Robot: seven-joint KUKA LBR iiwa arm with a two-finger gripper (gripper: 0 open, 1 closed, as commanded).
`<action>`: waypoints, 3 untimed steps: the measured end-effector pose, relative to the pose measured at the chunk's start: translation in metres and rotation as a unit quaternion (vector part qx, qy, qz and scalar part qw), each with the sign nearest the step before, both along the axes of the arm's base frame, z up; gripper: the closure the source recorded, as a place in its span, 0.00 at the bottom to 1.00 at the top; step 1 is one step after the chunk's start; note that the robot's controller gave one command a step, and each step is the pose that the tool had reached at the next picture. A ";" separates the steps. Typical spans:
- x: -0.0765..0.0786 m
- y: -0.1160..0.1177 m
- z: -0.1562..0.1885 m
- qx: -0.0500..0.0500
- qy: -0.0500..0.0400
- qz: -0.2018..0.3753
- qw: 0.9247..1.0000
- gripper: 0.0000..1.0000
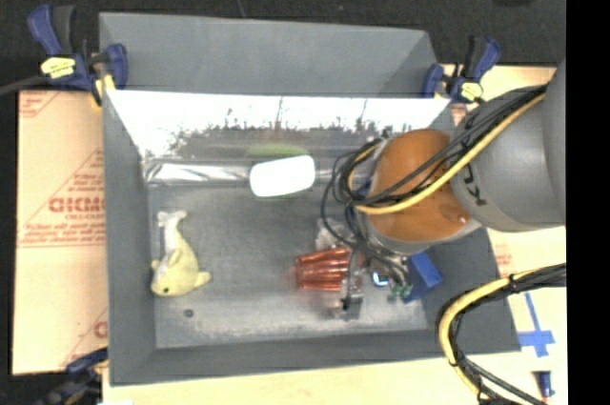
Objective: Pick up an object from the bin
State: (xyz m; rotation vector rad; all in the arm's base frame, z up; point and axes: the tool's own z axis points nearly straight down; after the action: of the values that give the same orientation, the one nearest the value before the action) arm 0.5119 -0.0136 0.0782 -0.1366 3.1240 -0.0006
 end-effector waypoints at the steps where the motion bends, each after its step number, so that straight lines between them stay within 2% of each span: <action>1: 0.015 0.013 -0.008 -0.001 -0.007 -0.021 1.000 1.00; 2: 0.015 0.013 -0.008 -0.001 -0.007 -0.021 1.000 1.00; 3: 0.010 0.006 0.061 -0.002 -0.004 -0.021 1.000 1.00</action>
Offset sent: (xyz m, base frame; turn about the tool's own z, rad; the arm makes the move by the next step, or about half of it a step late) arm 0.0000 0.0000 0.0000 0.0000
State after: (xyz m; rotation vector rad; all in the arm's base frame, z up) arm 0.5224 -0.0079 0.1390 -0.0720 3.1179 -0.0065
